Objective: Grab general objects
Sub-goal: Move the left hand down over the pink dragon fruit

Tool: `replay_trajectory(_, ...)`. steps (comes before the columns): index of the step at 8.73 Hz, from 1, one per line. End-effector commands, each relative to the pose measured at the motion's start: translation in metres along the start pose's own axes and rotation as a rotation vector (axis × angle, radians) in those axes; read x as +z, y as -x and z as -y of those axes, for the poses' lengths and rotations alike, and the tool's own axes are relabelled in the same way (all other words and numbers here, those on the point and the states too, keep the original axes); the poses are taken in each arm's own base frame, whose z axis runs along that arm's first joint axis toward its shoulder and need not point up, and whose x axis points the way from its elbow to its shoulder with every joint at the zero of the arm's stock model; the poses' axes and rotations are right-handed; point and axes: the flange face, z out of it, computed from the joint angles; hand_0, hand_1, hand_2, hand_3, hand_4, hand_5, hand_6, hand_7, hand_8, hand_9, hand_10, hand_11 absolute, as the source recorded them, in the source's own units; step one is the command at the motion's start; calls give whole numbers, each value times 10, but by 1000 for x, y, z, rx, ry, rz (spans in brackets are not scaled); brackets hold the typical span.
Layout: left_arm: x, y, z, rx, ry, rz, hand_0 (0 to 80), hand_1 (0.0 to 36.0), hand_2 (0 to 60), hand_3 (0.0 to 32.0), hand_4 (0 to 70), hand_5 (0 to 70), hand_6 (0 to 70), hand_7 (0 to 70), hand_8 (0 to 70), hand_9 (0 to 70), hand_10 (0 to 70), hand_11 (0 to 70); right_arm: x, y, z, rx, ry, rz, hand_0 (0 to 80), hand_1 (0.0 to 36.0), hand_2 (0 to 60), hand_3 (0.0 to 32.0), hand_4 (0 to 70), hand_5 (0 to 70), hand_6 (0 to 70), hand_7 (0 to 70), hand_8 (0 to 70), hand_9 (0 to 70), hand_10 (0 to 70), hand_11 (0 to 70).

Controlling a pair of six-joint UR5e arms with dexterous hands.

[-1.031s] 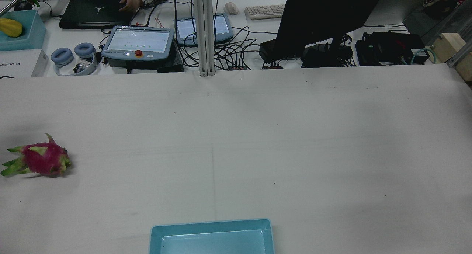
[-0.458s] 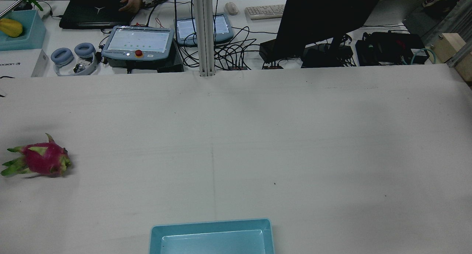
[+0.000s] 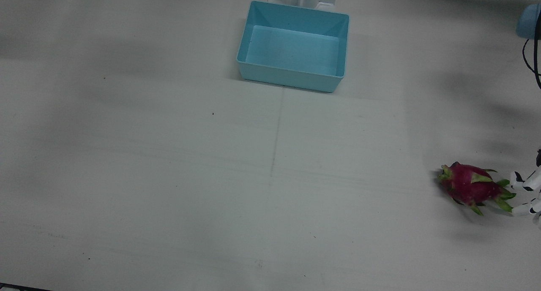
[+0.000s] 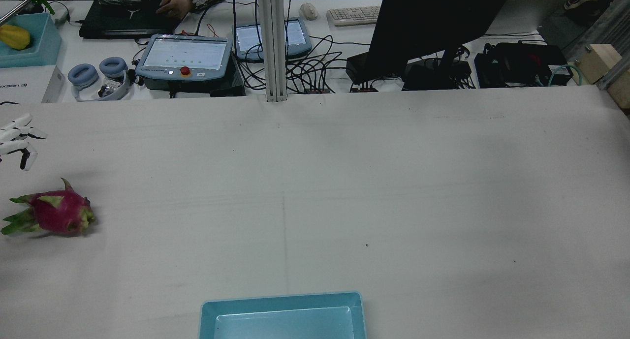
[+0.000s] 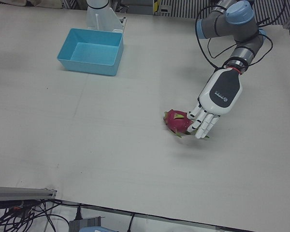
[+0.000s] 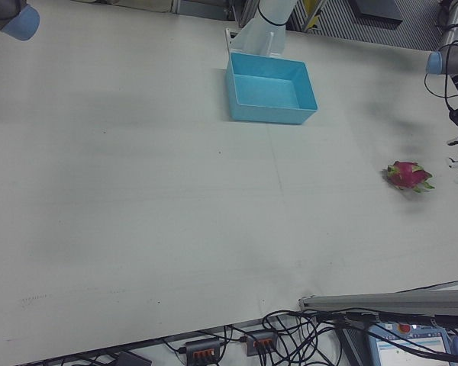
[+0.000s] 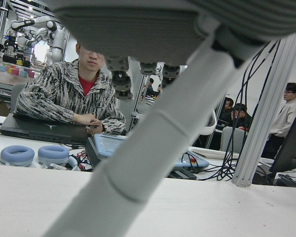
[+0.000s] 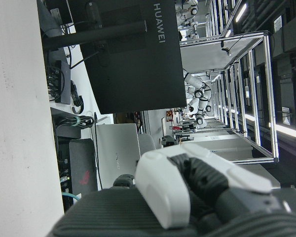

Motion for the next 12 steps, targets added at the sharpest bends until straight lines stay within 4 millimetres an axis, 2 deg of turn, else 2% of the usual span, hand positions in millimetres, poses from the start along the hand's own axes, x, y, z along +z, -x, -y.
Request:
replay_trajectory(1,9,13,-39,6,-27,11,800,360,600,0,51,700,0,343,0,54,0,0,0,0,0,0,0,0,0,0,0,0,0,0,0,0,0,0,0,0)
replay_trajectory(2,17,14,-43,8,-38,18,800,360,600,4,47,586,0,332,0,52,0,0,-1,0,1,0,-1,1,0,0,0,0,0,0,0,0,0,0,0,0)
replay_trajectory(3,37,10,-53,13,-32,31,800,360,600,98,44,213,0,311,0,48,0,0,0,0,0,0,0,1,0,0,0,0,0,0,0,0,0,0,0,0)
replay_trajectory(4,57,11,-64,12,-23,39,800,360,600,168,41,5,0,290,0,44,0,0,0,0,0,0,0,0,0,0,0,0,0,0,0,0,0,0,0,0)
replay_trajectory(5,66,16,-68,12,-20,42,800,360,600,178,36,0,0,275,0,41,0,0,0,0,0,0,0,0,0,0,0,0,0,0,0,0,0,0,0,0)
replay_trajectory(6,66,16,-68,11,-27,38,800,360,600,172,13,0,0,256,0,37,0,0,0,0,0,0,0,0,0,0,0,0,0,0,0,0,0,0,0,0)
replay_trajectory(8,65,29,-70,27,-45,60,800,360,600,176,12,0,0,258,0,37,0,0,0,0,0,0,0,0,0,0,0,0,0,0,0,0,0,0,0,0)
replay_trajectory(9,62,30,-68,30,-46,66,800,360,600,184,2,0,0,234,0,32,0,0,0,0,0,0,0,1,0,0,0,0,0,0,0,0,0,0,0,0)
replay_trajectory(11,59,29,-70,28,-35,81,800,360,600,170,6,0,0,205,0,27,0,0,0,0,0,0,0,0,0,0,0,0,0,0,0,0,0,0,0,0)
replay_trajectory(12,58,31,-74,31,-18,91,800,360,600,178,3,0,0,209,0,27,0,0,-1,0,1,0,-1,1,0,0,0,0,0,0,0,0,0,0,0,0)
